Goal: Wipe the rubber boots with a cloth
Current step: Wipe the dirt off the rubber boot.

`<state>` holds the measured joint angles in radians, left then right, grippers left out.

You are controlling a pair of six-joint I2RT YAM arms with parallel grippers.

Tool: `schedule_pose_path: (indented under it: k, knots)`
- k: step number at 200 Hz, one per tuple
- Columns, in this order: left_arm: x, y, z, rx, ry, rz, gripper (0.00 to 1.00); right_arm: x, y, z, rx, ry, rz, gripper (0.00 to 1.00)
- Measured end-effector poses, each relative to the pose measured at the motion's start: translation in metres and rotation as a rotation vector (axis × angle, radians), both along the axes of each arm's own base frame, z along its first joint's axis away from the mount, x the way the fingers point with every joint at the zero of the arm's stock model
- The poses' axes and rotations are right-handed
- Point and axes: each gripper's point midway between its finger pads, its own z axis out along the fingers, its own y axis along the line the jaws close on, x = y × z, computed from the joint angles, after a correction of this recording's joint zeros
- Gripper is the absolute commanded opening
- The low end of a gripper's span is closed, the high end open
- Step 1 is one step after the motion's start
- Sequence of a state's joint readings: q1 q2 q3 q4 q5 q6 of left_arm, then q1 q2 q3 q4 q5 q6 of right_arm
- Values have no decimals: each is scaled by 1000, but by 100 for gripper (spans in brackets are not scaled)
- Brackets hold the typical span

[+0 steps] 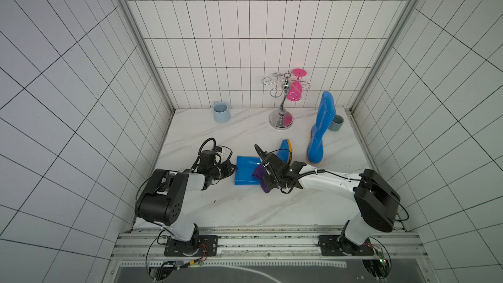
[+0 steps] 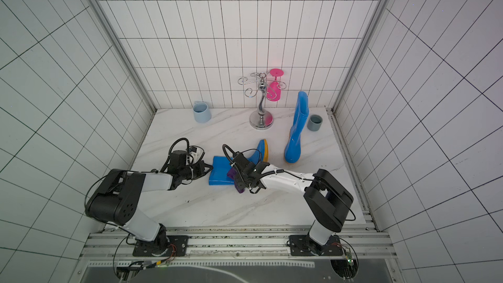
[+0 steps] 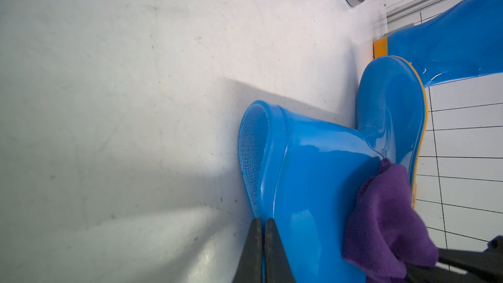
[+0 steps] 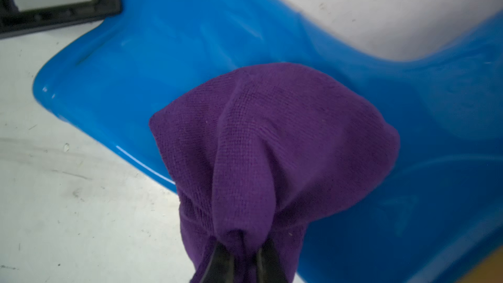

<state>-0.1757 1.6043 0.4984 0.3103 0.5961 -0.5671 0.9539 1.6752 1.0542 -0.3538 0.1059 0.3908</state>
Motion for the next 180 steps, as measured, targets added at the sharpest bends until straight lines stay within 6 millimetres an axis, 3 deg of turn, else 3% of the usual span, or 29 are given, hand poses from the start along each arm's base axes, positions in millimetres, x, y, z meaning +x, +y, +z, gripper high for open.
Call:
schedule_pose_path:
  k: [48,77,112,144,180]
  knots:
    - [0,0,2,-1,-5,0,0,-9,60,19,91,-12,86,0]
    - [0,0,2,-1,-5,0,0,-13,83,20,114,-16,119,0]
    - [0,0,2,-1,-5,0,0,-14,86,6,93,-4,125,0]
    - [0,0,2,-1,-5,0,0,-11,81,8,93,-24,106,0]
    - [0,0,2,-1,-5,0,0,-14,47,13,88,-39,53,0]
